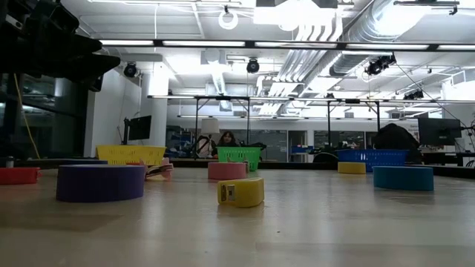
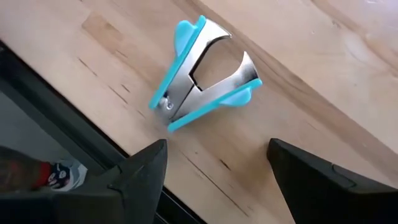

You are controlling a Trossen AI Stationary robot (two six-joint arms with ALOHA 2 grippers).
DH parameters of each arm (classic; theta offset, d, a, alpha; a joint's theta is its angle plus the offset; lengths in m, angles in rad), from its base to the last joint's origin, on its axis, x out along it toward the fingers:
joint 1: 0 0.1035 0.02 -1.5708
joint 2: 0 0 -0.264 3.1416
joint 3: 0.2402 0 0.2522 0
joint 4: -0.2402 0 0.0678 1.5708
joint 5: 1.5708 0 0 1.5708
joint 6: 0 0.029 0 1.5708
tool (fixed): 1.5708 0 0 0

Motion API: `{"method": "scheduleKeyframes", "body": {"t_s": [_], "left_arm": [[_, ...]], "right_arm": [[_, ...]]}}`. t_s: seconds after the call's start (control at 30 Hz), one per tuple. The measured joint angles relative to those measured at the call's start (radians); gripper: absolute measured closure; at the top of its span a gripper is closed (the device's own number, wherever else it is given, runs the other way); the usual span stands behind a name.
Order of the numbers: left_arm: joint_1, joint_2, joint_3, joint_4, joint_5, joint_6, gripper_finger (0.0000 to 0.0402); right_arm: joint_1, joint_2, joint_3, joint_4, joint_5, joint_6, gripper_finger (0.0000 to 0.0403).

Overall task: Pick and place Stapler, Stapler remover, tape
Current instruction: Put the light blue staple remover into the blue basket

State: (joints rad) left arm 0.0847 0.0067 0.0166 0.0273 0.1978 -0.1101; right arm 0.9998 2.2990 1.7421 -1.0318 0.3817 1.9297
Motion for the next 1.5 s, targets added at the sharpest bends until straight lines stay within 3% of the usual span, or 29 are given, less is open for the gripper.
{"method": "scheduleKeyframes", "body": {"t_s": [1.07,1.5], "left_arm": [[0.000,0.000,0.000,0.000,0.000,0.000,0.0190],[0.000,0.000,0.000,0.000,0.000,0.000,0.0190]], "right_arm": [[-0.046,0.021,0.022,0.043,0.161,0.037,0.0128],[-0.086,0.021,0.022,-0.064,0.101,-0.030,0.0128]]}}
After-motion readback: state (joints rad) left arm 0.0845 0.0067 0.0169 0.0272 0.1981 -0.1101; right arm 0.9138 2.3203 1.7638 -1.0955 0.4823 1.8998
